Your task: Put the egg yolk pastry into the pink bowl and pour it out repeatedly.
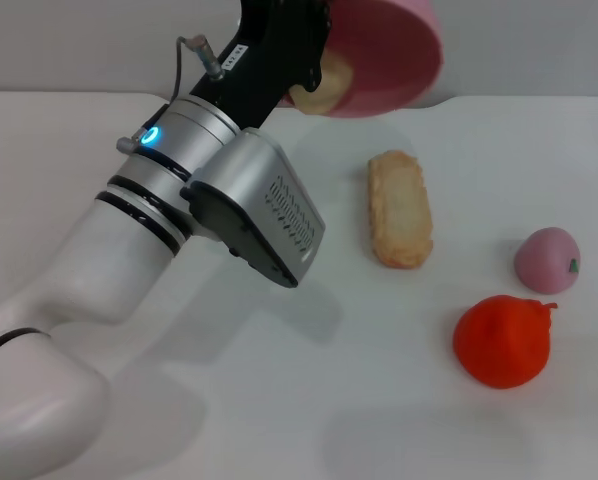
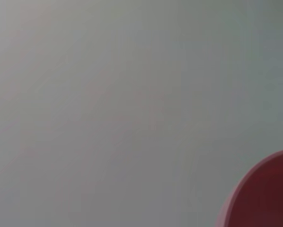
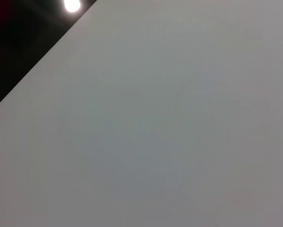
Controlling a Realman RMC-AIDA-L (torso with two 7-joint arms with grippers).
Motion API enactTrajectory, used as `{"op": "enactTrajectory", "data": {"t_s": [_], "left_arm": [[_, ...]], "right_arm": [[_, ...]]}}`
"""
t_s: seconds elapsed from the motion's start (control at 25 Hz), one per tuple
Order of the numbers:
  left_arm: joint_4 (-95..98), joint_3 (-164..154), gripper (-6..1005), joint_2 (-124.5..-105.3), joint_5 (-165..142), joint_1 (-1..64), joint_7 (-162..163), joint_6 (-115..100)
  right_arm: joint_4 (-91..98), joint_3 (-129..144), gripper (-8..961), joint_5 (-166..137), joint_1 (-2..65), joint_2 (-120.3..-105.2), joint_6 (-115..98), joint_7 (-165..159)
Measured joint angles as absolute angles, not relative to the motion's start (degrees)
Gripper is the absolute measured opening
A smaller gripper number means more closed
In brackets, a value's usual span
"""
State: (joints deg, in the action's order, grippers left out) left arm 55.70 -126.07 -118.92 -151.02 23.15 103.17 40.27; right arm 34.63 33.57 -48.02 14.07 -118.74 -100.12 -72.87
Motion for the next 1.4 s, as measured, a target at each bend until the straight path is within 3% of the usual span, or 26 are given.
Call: {"op": "enactTrajectory", "data": {"t_s": [1.4], "left_arm": [[52.65,-128.4,43,-119.0,-147.47,23.06,102.23,54.44]], "right_arm": [[33.96,33.66,626,-47.72,14.33,-118.92,-100.48,-72.86]]}}
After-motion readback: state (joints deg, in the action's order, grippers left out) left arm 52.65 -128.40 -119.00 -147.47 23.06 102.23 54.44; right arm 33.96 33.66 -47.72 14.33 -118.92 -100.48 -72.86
